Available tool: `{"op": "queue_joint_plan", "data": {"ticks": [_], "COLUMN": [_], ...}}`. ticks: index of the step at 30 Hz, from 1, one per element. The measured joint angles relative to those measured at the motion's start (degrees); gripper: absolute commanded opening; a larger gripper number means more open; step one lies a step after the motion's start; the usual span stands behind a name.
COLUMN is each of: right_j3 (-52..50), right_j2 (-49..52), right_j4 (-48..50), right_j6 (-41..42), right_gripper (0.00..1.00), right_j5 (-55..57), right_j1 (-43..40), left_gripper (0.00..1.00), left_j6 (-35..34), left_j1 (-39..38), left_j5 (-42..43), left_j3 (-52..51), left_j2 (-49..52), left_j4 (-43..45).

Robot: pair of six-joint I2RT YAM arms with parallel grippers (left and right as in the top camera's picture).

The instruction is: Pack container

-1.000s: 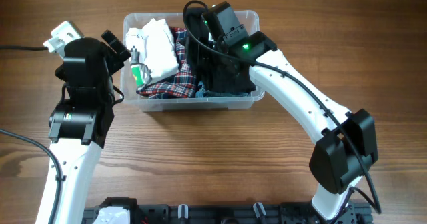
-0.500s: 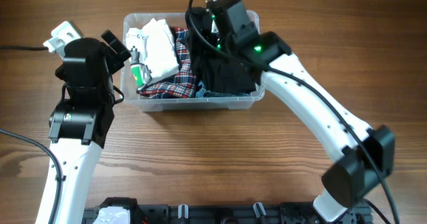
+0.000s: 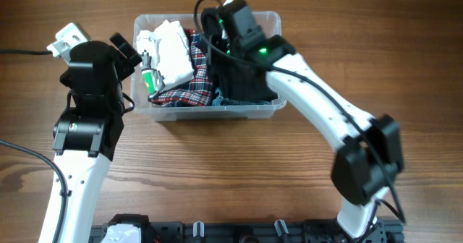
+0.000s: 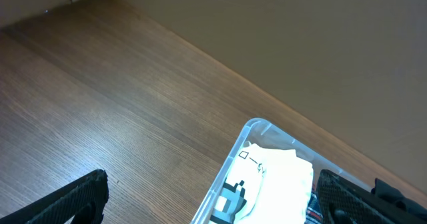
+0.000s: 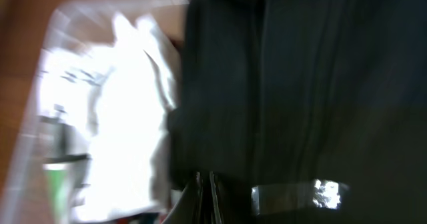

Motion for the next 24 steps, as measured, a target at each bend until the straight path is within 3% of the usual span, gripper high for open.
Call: {"op": "queue_joint_plan", "data": {"ticks": [5, 11, 24], "right_j3": [1.0, 1.0, 0.8], "right_j2": [6.5, 5.1, -25.6], "right_j4": [1.0, 0.8, -11.5], "right_j6": [-0.5, -2.9, -6.5], "right_gripper": [0.04, 0.04, 0.04], "right_j5": [-0.4, -0.7, 14.4], "right_j1": [3.0, 3.2, 3.5], "left_gripper": [1.00, 1.00, 1.00], "left_j6": [0.0, 0.0, 0.0], "left_j1": [0.0, 0.0, 0.0], "left_j5": [0.0, 0.0, 0.0], "left_j3": [0.0, 0.0, 0.0], "left_j2": [0.0, 0.0, 0.0], "left_j4": [0.0, 0.0, 0.0]}}
